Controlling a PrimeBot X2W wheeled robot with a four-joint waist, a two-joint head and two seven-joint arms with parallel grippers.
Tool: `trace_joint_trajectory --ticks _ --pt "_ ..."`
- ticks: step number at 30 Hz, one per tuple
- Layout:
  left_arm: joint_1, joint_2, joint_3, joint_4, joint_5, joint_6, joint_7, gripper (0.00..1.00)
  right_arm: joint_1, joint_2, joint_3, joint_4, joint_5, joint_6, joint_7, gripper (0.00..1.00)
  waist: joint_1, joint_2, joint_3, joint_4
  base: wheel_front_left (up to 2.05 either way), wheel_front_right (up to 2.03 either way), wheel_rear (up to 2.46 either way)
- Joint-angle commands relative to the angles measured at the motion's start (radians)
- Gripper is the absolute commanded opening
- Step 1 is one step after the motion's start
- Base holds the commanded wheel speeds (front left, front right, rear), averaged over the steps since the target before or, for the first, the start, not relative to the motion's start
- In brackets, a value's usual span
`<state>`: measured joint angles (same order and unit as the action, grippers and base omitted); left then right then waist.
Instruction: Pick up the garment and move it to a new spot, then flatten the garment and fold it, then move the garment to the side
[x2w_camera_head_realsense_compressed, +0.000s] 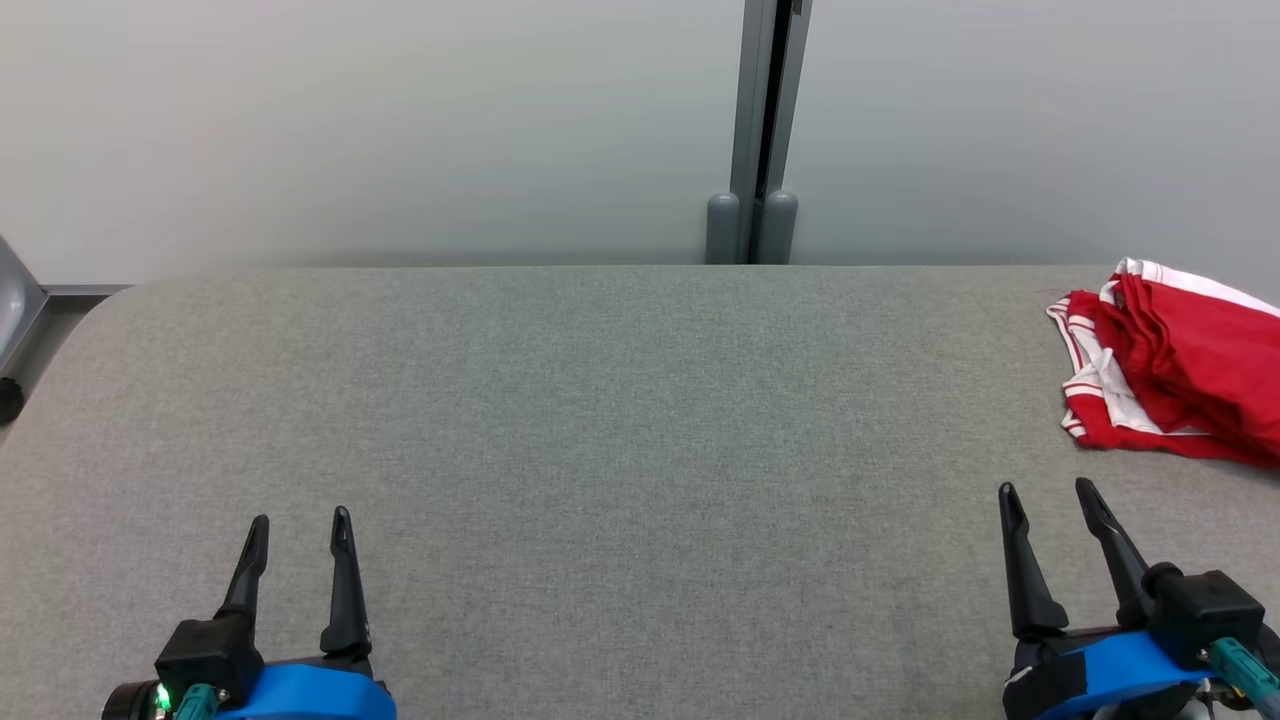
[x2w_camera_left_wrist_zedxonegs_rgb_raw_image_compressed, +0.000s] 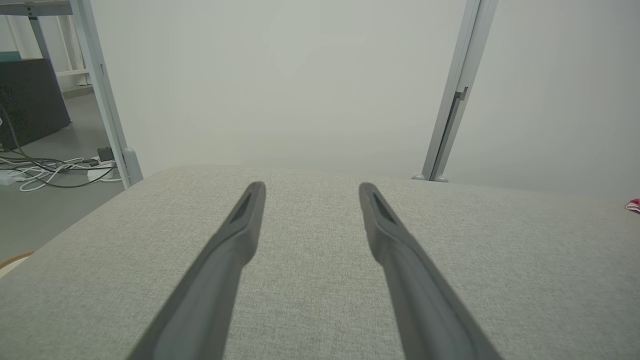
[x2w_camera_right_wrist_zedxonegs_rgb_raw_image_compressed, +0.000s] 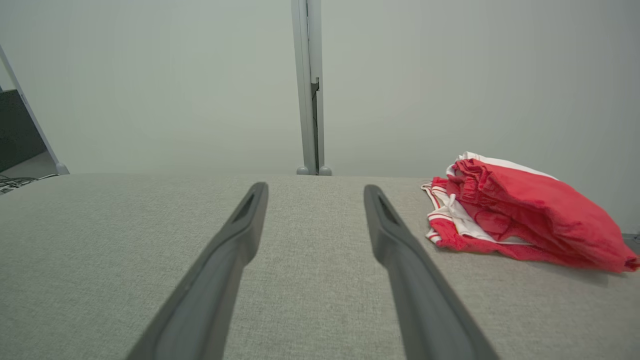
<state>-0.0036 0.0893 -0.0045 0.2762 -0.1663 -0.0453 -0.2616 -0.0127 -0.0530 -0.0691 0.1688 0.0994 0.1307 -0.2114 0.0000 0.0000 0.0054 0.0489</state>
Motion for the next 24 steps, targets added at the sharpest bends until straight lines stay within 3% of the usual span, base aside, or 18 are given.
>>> trace_joint_trajectory --ticks 1,19,20,24 --pt "-0.013 0.002 0.005 0.001 -0.003 -0.001 -0.004 1.00 0.017 0.003 -0.003 -0.007 0.002 0.000 0.005 1.00 0.0000 0.0000 -0.001 -0.001 0.00 0.00 0.00" --pt "-0.016 0.002 0.009 0.010 -0.010 0.011 -0.004 1.00 0.012 0.003 0.001 0.000 0.031 0.000 0.011 1.00 0.0000 0.0000 -0.005 -0.006 0.00 0.00 0.00" --pt "-0.003 -0.001 0.002 0.014 -0.010 0.009 0.001 0.00 0.007 0.002 0.001 0.005 0.025 0.000 0.011 0.00 0.0001 0.0000 -0.005 -0.006 0.00 0.00 0.00" --pt "0.006 -0.007 0.004 0.045 -0.032 0.008 0.015 0.00 0.010 0.006 -0.004 0.038 0.048 0.000 0.020 0.00 0.0001 0.0000 -0.005 -0.007 0.00 0.00 0.00"
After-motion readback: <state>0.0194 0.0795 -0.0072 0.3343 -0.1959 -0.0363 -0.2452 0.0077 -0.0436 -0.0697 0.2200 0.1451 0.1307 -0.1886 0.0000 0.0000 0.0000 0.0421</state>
